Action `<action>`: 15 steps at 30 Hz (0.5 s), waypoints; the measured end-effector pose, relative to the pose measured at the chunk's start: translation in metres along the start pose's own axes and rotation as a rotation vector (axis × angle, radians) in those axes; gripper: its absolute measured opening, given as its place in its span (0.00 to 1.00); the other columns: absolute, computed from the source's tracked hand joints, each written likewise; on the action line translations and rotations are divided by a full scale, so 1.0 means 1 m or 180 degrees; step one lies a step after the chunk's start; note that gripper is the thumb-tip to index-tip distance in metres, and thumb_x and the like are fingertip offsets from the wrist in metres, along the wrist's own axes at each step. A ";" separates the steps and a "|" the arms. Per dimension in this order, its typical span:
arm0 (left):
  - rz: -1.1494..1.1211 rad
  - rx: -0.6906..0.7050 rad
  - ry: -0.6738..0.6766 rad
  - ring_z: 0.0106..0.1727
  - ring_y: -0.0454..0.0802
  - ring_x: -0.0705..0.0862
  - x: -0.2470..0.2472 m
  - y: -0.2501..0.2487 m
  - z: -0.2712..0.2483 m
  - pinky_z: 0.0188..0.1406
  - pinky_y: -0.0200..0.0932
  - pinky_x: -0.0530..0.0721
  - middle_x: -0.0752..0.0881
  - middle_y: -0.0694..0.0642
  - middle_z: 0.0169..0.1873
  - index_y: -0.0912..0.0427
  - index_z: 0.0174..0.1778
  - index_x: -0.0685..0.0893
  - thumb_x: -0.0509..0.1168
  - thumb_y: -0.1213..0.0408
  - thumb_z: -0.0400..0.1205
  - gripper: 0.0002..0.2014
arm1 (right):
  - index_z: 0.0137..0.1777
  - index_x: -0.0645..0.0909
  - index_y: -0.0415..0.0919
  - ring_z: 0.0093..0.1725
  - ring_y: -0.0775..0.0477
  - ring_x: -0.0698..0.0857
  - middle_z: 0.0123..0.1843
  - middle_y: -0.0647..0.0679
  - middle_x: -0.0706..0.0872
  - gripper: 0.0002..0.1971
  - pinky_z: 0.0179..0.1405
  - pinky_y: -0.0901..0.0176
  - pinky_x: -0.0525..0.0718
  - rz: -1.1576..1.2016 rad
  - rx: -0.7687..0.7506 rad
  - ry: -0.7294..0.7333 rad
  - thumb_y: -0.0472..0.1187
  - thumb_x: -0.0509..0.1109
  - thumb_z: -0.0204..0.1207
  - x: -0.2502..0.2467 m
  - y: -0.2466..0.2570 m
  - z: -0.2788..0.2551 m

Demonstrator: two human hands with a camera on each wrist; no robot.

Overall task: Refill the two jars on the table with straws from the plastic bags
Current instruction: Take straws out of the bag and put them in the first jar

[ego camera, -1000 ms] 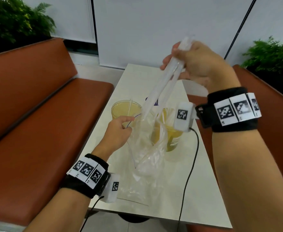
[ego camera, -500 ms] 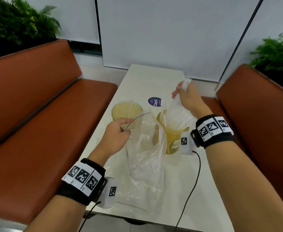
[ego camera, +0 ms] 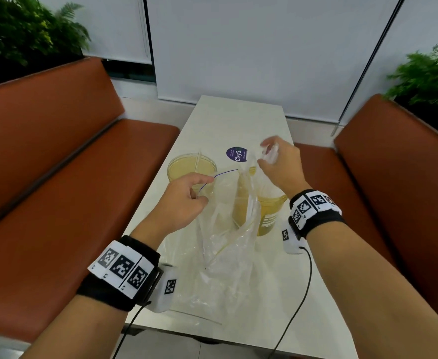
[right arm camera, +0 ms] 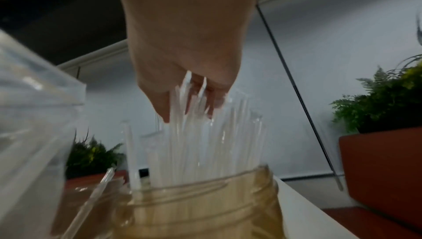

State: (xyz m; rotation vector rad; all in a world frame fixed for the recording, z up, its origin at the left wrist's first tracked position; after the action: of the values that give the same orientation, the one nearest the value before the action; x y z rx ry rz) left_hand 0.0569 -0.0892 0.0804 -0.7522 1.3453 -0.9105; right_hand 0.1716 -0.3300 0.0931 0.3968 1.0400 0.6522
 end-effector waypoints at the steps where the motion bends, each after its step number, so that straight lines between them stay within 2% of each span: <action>1: 0.0039 0.0022 0.0066 0.22 0.46 0.71 0.000 -0.003 -0.001 0.20 0.29 0.72 0.77 0.63 0.27 0.50 0.69 0.84 0.63 0.79 0.80 0.26 | 0.54 0.86 0.46 0.53 0.49 0.84 0.52 0.51 0.86 0.14 0.51 0.60 0.79 -0.0130 0.0142 0.0076 0.42 0.82 0.70 0.002 -0.005 -0.001; 2: 0.0057 0.0044 0.0120 0.23 0.48 0.73 0.000 -0.006 -0.002 0.20 0.29 0.73 0.79 0.66 0.29 0.49 0.69 0.85 0.63 0.79 0.80 0.26 | 0.52 0.87 0.46 0.55 0.49 0.83 0.53 0.51 0.85 0.15 0.52 0.62 0.75 -0.0152 0.0285 0.0072 0.49 0.83 0.69 0.003 -0.008 -0.002; 4: 0.0066 0.0140 0.0148 0.24 0.55 0.78 -0.001 -0.008 -0.002 0.24 0.34 0.82 0.85 0.73 0.37 0.47 0.65 0.88 0.64 0.79 0.80 0.25 | 0.59 0.85 0.48 0.62 0.50 0.80 0.59 0.52 0.84 0.22 0.56 0.63 0.71 -0.0048 0.0314 -0.0157 0.56 0.82 0.70 -0.001 -0.009 -0.001; 6: 0.0115 0.0178 0.0089 0.35 0.60 0.86 -0.002 -0.008 -0.001 0.40 0.43 0.90 0.89 0.72 0.48 0.47 0.60 0.91 0.66 0.77 0.79 0.22 | 0.71 0.78 0.49 0.71 0.49 0.76 0.69 0.51 0.81 0.26 0.63 0.62 0.70 0.0032 -0.0006 -0.0443 0.56 0.77 0.76 -0.007 -0.004 0.003; 7: 0.0188 0.0149 0.0078 0.39 0.59 0.88 -0.003 -0.009 0.000 0.43 0.40 0.90 0.90 0.69 0.50 0.49 0.60 0.91 0.68 0.76 0.79 0.20 | 0.77 0.74 0.48 0.76 0.48 0.73 0.74 0.50 0.79 0.26 0.67 0.61 0.69 -0.0061 -0.0192 -0.0427 0.55 0.71 0.81 -0.006 -0.001 0.004; 8: 0.0310 0.0130 0.0102 0.43 0.56 0.88 -0.003 -0.009 -0.001 0.43 0.33 0.87 0.90 0.63 0.53 0.50 0.63 0.90 0.72 0.74 0.78 0.20 | 0.81 0.71 0.46 0.80 0.46 0.70 0.78 0.48 0.77 0.26 0.72 0.58 0.68 -0.0273 -0.0364 -0.0216 0.54 0.65 0.86 -0.001 -0.001 0.006; 9: 0.0454 0.0124 0.0180 0.48 0.51 0.87 -0.004 -0.011 -0.002 0.43 0.28 0.84 0.89 0.56 0.60 0.52 0.68 0.87 0.75 0.71 0.76 0.23 | 0.83 0.68 0.44 0.84 0.44 0.66 0.81 0.46 0.74 0.25 0.78 0.53 0.65 -0.0617 -0.0499 0.0164 0.52 0.59 0.89 0.005 -0.001 0.005; 10: 0.0586 0.0133 0.0322 0.56 0.47 0.85 -0.004 -0.011 -0.003 0.49 0.26 0.80 0.85 0.50 0.68 0.54 0.73 0.83 0.78 0.69 0.74 0.30 | 0.84 0.67 0.43 0.86 0.42 0.63 0.83 0.45 0.73 0.25 0.83 0.47 0.60 -0.1023 -0.0555 0.0627 0.51 0.55 0.91 0.013 -0.004 0.003; 11: 0.0719 0.0167 0.0505 0.65 0.44 0.81 -0.004 -0.011 -0.005 0.57 0.27 0.76 0.79 0.46 0.75 0.55 0.78 0.78 0.80 0.68 0.72 0.36 | 0.84 0.67 0.43 0.86 0.41 0.63 0.83 0.44 0.74 0.25 0.84 0.42 0.56 -0.1388 -0.0524 0.1026 0.52 0.53 0.91 0.019 -0.008 0.001; 12: 0.0872 0.0217 0.0699 0.73 0.43 0.77 -0.005 -0.012 -0.007 0.66 0.29 0.72 0.72 0.44 0.80 0.54 0.82 0.73 0.79 0.69 0.71 0.41 | 0.84 0.67 0.44 0.85 0.40 0.64 0.81 0.44 0.75 0.26 0.84 0.38 0.54 -0.1608 -0.0407 0.1225 0.54 0.55 0.90 0.021 -0.012 -0.002; 13: 0.1021 0.0270 0.0863 0.78 0.43 0.72 -0.006 -0.013 -0.010 0.72 0.32 0.69 0.68 0.43 0.83 0.52 0.84 0.70 0.78 0.69 0.72 0.43 | 0.83 0.68 0.46 0.84 0.40 0.66 0.80 0.44 0.76 0.28 0.84 0.35 0.54 -0.1687 -0.0277 0.1203 0.57 0.58 0.87 0.021 -0.015 -0.004; 15: 0.1136 0.0290 0.1022 0.81 0.45 0.69 -0.007 -0.013 -0.013 0.76 0.36 0.69 0.63 0.45 0.85 0.48 0.83 0.70 0.75 0.73 0.73 0.41 | 0.79 0.73 0.51 0.81 0.41 0.70 0.77 0.47 0.78 0.29 0.83 0.30 0.54 -0.1538 -0.0240 0.0719 0.62 0.64 0.82 0.014 -0.016 -0.003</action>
State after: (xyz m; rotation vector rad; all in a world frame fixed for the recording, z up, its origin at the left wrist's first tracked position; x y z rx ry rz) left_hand 0.0424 -0.0882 0.0939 -0.2858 1.6432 -0.8192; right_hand 0.1786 -0.3331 0.0727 -0.0024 1.2660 0.3027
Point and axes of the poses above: each hand's wrist, its own z-axis towards the middle knuckle, its own x-axis out of the palm, y = z × x, the point moved 2 cm from there along z, towards the middle knuckle
